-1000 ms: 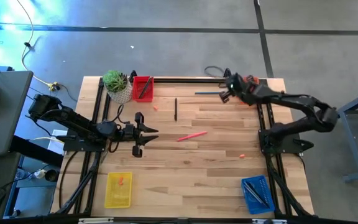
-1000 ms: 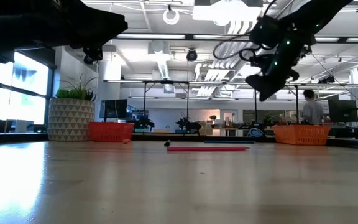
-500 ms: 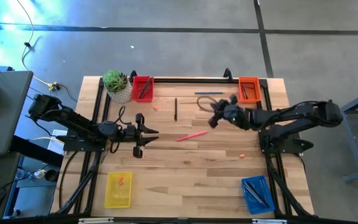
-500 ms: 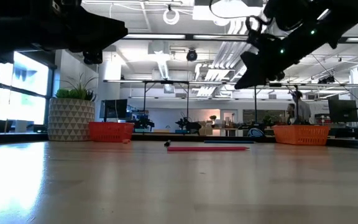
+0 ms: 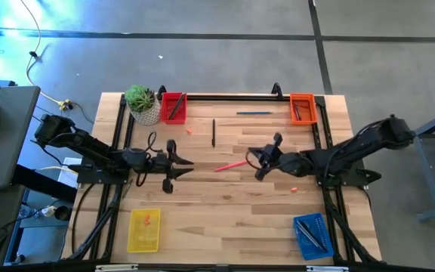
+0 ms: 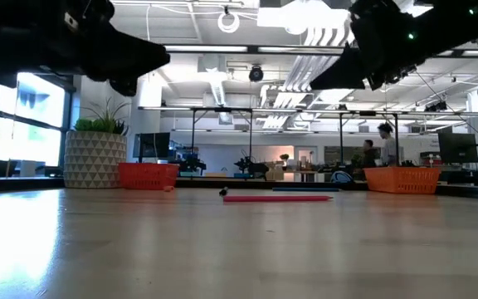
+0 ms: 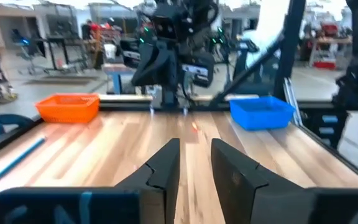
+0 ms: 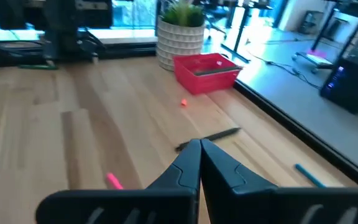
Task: Sort crayons/erasers/pens/pencils in bins
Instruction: Put the pink pencil into the red bin
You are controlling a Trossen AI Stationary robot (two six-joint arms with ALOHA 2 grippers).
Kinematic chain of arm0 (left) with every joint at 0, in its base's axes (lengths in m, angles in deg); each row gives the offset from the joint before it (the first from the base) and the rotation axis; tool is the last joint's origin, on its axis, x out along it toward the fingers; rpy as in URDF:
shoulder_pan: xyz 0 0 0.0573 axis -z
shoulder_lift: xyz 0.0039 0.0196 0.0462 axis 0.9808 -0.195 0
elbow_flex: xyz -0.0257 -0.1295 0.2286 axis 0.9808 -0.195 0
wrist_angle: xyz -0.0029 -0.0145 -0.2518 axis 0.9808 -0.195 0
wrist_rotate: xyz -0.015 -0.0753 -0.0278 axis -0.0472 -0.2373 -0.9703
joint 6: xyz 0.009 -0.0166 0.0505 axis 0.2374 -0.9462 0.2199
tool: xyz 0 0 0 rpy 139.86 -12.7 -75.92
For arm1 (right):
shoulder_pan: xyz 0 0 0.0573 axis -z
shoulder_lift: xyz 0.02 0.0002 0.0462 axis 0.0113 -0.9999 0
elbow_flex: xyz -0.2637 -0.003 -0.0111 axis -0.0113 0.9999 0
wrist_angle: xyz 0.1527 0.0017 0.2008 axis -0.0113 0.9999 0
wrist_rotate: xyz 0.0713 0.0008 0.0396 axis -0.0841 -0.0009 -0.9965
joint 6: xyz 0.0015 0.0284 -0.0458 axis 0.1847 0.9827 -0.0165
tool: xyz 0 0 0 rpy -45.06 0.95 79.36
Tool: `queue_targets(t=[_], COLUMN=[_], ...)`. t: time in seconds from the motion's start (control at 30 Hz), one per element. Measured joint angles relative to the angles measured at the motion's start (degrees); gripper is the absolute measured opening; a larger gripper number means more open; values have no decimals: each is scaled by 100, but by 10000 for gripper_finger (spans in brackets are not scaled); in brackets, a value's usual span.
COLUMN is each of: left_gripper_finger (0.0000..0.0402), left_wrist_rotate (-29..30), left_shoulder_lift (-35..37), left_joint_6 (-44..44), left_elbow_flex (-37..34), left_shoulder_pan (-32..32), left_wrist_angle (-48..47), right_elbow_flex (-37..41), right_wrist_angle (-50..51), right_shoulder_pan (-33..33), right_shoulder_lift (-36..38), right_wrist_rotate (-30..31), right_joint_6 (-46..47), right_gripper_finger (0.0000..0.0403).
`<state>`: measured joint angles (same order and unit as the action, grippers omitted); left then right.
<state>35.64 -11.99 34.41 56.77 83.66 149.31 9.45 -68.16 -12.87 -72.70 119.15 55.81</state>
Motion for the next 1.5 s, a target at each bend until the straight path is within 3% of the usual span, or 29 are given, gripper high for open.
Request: queue_targets(t=[0.17, 0.37, 0.6, 0.77, 1.03, 1.23, 1.37, 1.5], left_gripper_finger=[46, 3, 1, 0, 0, 0, 0, 0], left_wrist_rotate=[-258, -309, -358, 155, 726, 762, 1273, 1337], left_shoulder_lift=[0, 0, 0, 0, 0, 0, 0, 0], left_joint_6=[180, 436, 286, -194, -1732, -2826, -2829, -2343], left_elbow_flex=[293, 1190, 2516, 3311, 4059, 4063, 4063, 3984], left_shoulder_pan=[22, 256, 1054, 1900, 2891, 3385, 3515, 3218], left_wrist_angle=[-973, -3359, -6739, -8552, -10975, -11868, -11725, -11243], right_elbow_flex=[678, 1181, 1215, 1216, 1215, 1215, 1216, 1215], right_wrist_angle=[-1385, -2628, -2721, -2720, -2720, -2721, -2720, -2720], right_shoulder_pan=[-161, -442, -799, -874, -874, -872, -872, -872], right_shoulder_lift=[-198, -312, -312, -312, -314, -314, -314, -314], right_wrist_rotate=[-173, -174, -111, -99, -92, -95, -95, -97], right_joint_6=[-122, -383, -499, -566, -603, -595, -582, -478], right_gripper_finger=[0, 0, 0, 0, 0, 0, 0, 0])
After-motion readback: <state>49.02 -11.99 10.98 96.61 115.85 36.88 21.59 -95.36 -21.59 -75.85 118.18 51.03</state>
